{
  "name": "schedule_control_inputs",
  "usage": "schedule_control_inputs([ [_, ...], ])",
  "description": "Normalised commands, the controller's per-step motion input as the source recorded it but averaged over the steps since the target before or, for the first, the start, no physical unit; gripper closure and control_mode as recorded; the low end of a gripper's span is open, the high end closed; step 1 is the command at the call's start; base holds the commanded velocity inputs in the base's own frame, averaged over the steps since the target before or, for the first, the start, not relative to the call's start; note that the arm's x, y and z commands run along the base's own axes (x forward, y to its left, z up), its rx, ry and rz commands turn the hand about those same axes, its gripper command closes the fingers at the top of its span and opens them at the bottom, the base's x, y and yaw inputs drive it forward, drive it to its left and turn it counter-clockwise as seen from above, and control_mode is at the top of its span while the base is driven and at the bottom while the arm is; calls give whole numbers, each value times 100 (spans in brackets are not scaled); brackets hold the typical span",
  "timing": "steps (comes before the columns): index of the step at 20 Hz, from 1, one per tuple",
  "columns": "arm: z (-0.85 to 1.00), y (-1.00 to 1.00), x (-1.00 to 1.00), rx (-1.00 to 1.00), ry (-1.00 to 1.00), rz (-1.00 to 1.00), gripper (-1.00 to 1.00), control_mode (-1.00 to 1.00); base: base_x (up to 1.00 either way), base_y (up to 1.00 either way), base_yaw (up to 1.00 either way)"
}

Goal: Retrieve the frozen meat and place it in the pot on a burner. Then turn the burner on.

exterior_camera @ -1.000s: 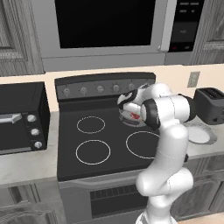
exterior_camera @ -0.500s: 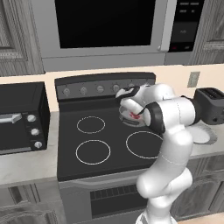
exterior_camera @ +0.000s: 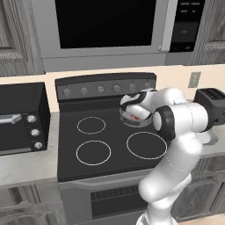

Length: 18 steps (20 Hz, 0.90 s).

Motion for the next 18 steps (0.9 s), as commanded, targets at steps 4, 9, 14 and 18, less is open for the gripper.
schedule_control_inputs([
  [4,34,-9,-48,3,0,7,-100,-100,0,0,0],
  [9,57,-5,-40,3,0,8,-100,-100,0,0,0],
  [14,18,0,-21,0,4,3,-100,-100,0,0,0],
  [18,0,0,0,0,19,0,-100,-100,0,0,0],
])
